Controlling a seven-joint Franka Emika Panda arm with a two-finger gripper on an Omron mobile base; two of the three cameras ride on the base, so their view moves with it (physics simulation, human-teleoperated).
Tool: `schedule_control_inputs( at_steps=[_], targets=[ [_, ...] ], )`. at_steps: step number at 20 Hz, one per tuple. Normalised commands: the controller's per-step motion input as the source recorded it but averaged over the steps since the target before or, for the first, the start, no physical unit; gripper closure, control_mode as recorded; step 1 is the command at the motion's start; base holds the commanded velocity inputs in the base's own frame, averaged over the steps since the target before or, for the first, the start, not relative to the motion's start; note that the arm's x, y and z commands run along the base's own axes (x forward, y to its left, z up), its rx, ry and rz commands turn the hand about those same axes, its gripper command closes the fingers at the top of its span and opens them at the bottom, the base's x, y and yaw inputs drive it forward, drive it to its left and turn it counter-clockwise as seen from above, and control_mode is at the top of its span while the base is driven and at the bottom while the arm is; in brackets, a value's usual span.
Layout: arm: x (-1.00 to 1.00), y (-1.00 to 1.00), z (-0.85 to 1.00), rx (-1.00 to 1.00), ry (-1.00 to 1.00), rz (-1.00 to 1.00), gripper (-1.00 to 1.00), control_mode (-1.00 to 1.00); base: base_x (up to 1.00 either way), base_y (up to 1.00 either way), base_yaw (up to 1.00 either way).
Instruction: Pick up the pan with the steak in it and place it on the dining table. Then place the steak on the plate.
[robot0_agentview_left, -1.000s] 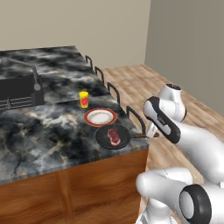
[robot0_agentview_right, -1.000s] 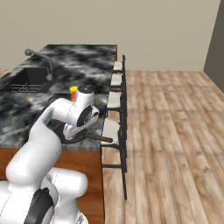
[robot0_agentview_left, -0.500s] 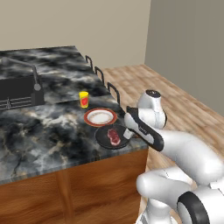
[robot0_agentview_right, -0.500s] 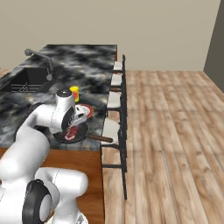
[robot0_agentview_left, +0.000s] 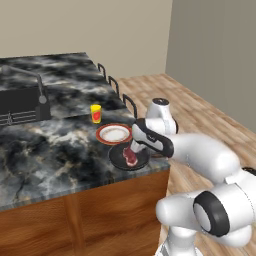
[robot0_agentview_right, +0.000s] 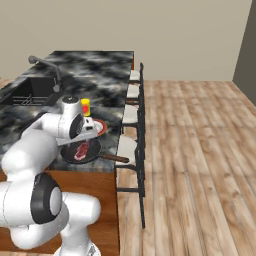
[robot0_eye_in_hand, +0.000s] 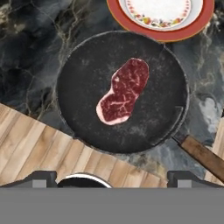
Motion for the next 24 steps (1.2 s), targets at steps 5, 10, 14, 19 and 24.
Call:
schedule_control_inputs(
  at_steps=[5,10,14,19,24],
  targets=[
    [0.14,0.0,-0.08,0.04,0.06,-0.02,-1.0,-1.0,0.0,0.0,0.0],
    [0.31,0.01,-0.18,0.03,0.1,-0.05,-1.0,-1.0,0.0,0.0,0.0],
    [0.25,0.09,-0.2,0.0,0.08,-0.1,-1.0,-1.0,0.0,0.0,0.0],
    [0.25,0.16,-0.18,0.0,0.06,-0.11,-1.0,-1.0,0.0,0.0,0.0],
    [0.04,0.27,-0.13,0.0,0.01,-0.11,-1.0,-1.0,0.0,0.0,0.0]
  ],
)
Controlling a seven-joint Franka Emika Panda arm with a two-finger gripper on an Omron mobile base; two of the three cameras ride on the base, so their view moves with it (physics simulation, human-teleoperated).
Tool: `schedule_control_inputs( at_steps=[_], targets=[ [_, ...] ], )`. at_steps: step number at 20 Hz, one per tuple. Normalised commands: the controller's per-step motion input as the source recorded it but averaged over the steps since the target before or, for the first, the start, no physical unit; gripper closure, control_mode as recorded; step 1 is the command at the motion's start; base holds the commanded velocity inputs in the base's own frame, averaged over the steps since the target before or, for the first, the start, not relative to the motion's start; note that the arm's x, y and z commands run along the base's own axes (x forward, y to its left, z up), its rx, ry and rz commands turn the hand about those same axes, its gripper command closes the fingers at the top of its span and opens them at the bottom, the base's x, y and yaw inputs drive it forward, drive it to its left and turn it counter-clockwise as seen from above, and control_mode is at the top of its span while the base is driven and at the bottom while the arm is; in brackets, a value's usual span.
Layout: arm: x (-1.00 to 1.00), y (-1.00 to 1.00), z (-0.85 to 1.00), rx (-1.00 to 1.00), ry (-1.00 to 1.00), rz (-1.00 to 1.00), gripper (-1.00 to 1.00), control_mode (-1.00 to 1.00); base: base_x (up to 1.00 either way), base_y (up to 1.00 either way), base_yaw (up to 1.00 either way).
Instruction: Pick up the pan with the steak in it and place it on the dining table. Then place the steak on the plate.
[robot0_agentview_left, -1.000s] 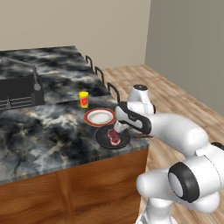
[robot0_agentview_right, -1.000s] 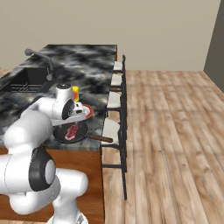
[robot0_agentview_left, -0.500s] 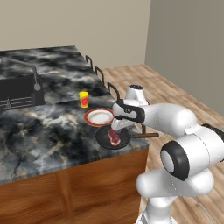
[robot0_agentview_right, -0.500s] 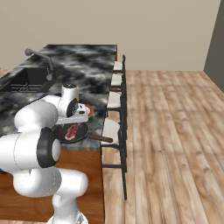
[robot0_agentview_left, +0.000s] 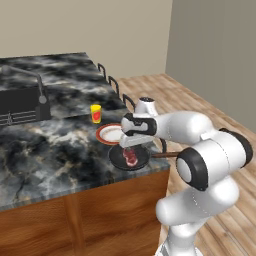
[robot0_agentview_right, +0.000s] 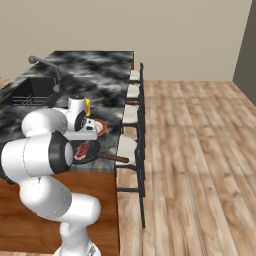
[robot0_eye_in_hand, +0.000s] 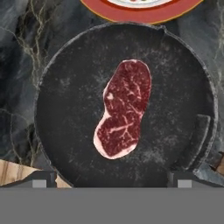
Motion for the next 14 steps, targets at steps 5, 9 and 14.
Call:
schedule_control_inputs(
  at_steps=[5,9,14],
  targets=[
    [0.0,0.0,-0.02,0.0,0.0,0.0,-1.0,-1.0,0.0,0.0,0.0],
    [0.0,0.0,-0.23,0.0,0.0,0.0,-1.0,-1.0,0.0,0.0,0.0],
    [0.01,0.0,-0.24,0.0,0.0,0.0,-1.0,-1.0,0.0,0.0,0.0]
  ],
)
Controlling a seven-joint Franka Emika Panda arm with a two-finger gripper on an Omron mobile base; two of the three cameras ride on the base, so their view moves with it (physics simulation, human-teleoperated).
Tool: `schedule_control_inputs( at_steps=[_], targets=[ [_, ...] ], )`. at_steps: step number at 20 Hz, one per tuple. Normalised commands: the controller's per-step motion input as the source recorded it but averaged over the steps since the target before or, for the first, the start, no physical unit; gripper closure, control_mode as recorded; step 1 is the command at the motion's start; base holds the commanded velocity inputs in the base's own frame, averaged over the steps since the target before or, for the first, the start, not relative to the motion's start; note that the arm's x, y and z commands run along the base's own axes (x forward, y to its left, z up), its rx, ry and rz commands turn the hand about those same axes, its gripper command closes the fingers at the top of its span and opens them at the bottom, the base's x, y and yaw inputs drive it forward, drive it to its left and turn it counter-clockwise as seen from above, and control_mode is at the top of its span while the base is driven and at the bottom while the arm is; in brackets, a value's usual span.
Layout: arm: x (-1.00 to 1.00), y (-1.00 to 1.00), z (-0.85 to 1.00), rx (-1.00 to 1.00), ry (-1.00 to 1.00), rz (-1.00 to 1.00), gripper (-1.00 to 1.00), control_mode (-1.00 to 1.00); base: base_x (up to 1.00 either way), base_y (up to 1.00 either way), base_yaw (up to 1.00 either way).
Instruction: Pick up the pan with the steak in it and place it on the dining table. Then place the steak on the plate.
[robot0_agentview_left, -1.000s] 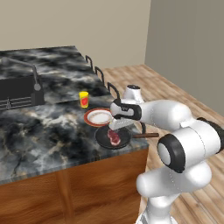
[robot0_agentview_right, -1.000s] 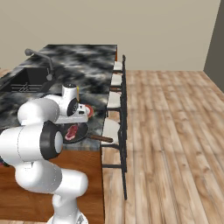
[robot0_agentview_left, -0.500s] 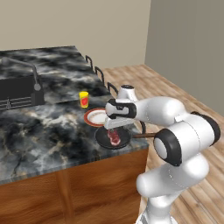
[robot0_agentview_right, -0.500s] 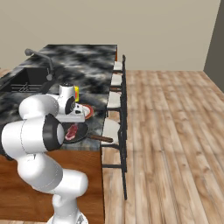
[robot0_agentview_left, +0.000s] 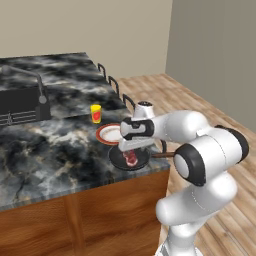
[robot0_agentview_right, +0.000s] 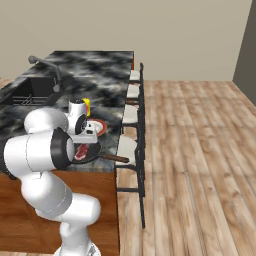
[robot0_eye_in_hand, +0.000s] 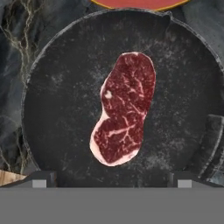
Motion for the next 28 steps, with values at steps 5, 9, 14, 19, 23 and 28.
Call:
schedule_control_inputs(
  at_steps=[5,9,14,19,23,28],
  targets=[
    [0.1,0.06,-0.18,0.0,-0.02,0.0,-1.0,-1.0,0.0,0.0,0.0],
    [0.17,0.15,-0.16,0.0,-0.06,0.0,-1.0,-1.0,0.0,0.0,0.0],
    [0.17,0.12,-0.15,0.0,-0.07,-0.01,-1.0,-1.0,0.0,0.0,0.0],
    [0.15,-0.04,-0.17,0.0,-0.02,-0.02,-1.0,-1.0,0.0,0.0,0.0],
    [0.17,-0.17,-0.12,0.0,0.0,-0.03,-1.0,-1.0,0.0,0.0,0.0],
    [0.03,-0.04,-0.02,0.0,0.0,0.0,-1.0,-1.0,0.0,0.0,0.0]
  ],
)
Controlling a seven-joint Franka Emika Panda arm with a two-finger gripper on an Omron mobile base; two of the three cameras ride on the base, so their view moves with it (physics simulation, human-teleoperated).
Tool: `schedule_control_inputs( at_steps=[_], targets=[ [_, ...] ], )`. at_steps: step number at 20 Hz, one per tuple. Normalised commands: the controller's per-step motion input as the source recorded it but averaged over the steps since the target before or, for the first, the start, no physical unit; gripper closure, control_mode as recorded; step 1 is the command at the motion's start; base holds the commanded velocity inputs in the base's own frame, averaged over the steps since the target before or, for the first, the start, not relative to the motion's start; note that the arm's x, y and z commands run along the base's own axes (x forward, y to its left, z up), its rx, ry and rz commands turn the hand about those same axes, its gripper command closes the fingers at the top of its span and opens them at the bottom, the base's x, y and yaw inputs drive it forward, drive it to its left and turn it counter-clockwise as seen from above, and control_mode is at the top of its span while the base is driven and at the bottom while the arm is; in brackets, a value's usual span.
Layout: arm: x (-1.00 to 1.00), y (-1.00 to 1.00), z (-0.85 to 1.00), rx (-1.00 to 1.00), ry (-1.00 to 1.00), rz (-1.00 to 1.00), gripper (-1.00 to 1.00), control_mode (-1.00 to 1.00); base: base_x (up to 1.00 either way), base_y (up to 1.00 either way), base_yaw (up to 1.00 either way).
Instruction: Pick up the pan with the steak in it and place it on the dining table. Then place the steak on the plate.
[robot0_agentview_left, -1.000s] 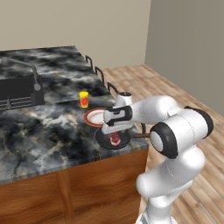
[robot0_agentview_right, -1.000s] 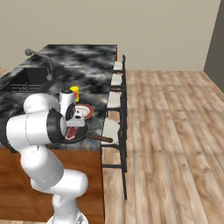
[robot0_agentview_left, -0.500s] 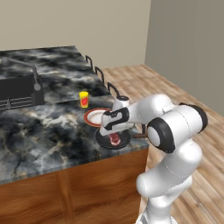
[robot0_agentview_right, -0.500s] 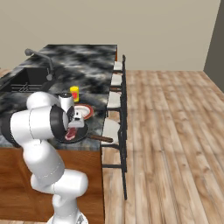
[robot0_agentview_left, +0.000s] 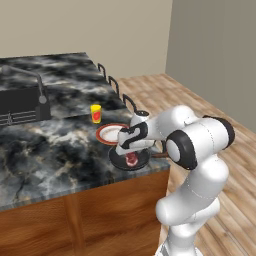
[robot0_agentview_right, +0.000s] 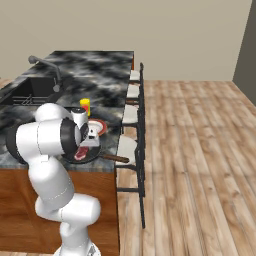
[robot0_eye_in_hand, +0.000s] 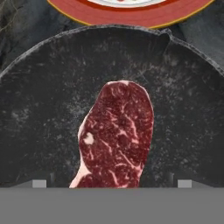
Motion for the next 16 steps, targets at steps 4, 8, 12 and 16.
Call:
schedule_control_inputs(
  at_steps=[4,8,12,16],
  targets=[
    [0.03,0.01,-0.04,0.0,0.0,0.0,-1.0,-1.0,0.0,0.0,0.0],
    [0.06,0.09,-0.16,0.0,0.0,0.0,-1.0,-1.0,0.0,0.0,0.0],
    [0.02,0.11,-0.17,0.0,0.0,0.0,-1.0,-1.0,0.0,0.0,0.0],
    [0.0,0.07,-0.18,0.0,0.0,0.0,-1.0,-1.0,0.0,0.0,0.0]
  ],
)
